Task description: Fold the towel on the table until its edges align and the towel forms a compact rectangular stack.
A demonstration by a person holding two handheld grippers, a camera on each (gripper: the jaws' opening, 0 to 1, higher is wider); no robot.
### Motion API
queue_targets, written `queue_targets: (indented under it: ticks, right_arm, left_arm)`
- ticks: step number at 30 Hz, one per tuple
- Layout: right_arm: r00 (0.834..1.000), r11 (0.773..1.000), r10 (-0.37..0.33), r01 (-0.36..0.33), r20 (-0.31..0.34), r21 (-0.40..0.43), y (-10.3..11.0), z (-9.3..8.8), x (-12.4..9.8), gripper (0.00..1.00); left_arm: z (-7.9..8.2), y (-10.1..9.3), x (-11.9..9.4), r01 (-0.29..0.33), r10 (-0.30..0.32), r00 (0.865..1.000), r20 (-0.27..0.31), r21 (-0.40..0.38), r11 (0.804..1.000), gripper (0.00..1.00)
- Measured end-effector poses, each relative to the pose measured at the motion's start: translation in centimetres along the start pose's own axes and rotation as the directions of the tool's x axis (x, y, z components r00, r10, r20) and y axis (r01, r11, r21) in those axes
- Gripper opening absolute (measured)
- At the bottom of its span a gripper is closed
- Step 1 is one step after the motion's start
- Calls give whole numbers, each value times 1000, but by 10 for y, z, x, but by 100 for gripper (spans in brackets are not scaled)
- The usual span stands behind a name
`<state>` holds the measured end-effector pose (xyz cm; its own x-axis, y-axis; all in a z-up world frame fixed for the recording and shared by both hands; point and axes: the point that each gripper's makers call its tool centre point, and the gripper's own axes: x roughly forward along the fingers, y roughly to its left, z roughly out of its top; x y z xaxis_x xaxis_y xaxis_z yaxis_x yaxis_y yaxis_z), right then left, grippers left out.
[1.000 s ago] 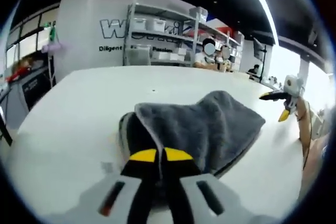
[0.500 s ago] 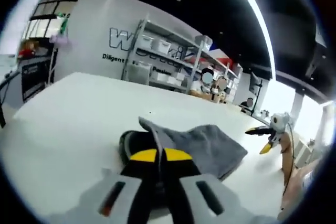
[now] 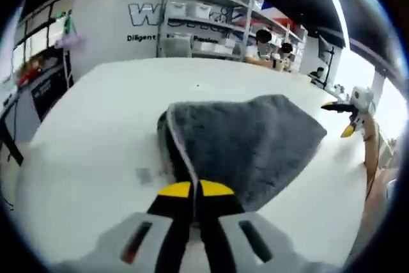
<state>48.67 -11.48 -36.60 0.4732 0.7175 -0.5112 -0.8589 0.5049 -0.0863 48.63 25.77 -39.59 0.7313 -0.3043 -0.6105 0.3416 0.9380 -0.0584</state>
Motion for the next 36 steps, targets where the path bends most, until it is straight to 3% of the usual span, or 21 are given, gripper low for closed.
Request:
queue_targets:
  ticks: [14,18,19,20,24,28,31,36]
  right_arm:
    - [1000,1000,4,-4,-15,-8,2,-2,3,87]
    - [1000,1000,4,-4,-20,-7,2,-3,3,87]
    - [1000,1000,5,-5,-21,-8,2,-4,3,87]
    - [1000,1000,6,-6,-21,-8,2,-4,3,87]
    - [1000,1000,4,-5,-23,-8,2,-4,3,87]
    - [1000,1000,3,-3,-23,-7,2,-4,3,87]
    - [1000,1000,2,-2,-28,-7,1,-5,4,87]
    - [1000,1000,0,0,-30,-3,1,-6,4,87]
  left_arm:
    - [5,2,-2,-30,29,1000,12,72,997,6]
    - [8,14,3,-69,66,996,52,61,996,12]
    - [13,26,-2,-116,110,992,66,92,989,16]
    - [6,11,0,-90,86,994,66,53,995,21]
    - [10,5,-2,-61,55,993,102,53,997,30]
    - [18,5,-7,-55,49,989,139,41,998,61]
    - [24,4,-8,-34,31,986,162,16,999,67]
    - [38,-9,-14,22,-18,970,243,-12,1000,74]
